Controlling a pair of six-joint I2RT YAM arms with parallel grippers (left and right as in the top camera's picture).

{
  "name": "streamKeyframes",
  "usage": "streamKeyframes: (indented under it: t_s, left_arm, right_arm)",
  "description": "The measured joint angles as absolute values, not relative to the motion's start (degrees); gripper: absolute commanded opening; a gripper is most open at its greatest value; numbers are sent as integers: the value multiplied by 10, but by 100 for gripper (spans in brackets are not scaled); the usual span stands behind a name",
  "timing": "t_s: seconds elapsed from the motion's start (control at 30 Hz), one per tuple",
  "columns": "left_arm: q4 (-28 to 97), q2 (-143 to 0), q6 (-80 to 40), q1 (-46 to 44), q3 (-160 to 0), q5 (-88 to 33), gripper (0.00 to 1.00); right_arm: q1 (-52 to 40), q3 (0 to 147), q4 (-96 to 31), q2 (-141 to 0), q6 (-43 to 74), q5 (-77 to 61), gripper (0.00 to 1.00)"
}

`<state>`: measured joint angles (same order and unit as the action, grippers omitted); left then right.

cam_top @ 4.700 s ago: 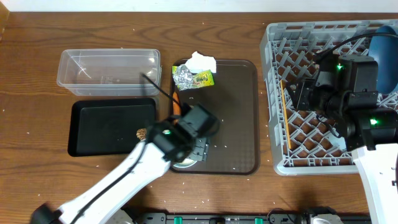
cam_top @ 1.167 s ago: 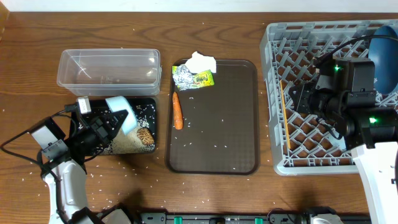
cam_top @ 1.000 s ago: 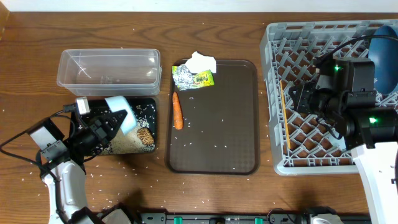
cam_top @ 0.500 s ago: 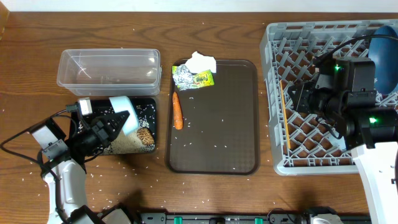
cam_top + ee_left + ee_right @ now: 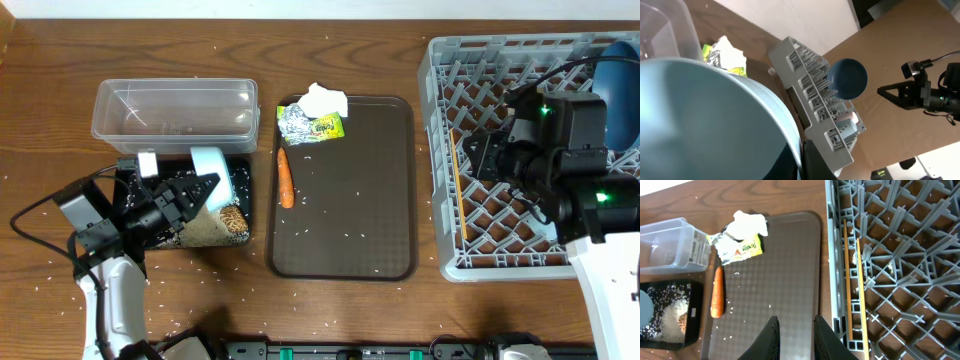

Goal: Sort waste into correct bins and load items into the dishwasher rack
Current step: 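Tip the white bowl over the black tray to pour out the rice, then carry the white bowl to the rack and hand it to the right gripper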

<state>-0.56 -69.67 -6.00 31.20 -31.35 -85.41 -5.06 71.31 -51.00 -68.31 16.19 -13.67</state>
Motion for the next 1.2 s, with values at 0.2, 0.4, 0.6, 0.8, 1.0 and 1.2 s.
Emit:
streamKeyframes:
  t_s: [0.2,0.4,0.6,0.8,1.0,1.2]
  left_arm:
    - [11,-695,-74,305,-314,-818,6]
    - [54,-695,-91,298,-312,-745,6]
    - [55,-696,-103,296,-311,-714,6]
    - [-5,-695,-113,296,-310,-742,6]
    - [-48,-696,-118,279,-310,-813,6]
    - [-237,-693,-236,189,-307,-816,6]
  right_arm:
    - [-51,713,-512,-670,162,-137,17]
    - [-51,713,-526,-667,162,-138,17]
    - [-50,713,-531,-666,162,-138,17]
    - [-50,713,-541,-666,162,-138,17]
    - [-50,713,-541,-666,161,-138,15]
    - [-27,713,-522,-660,166,-141,13]
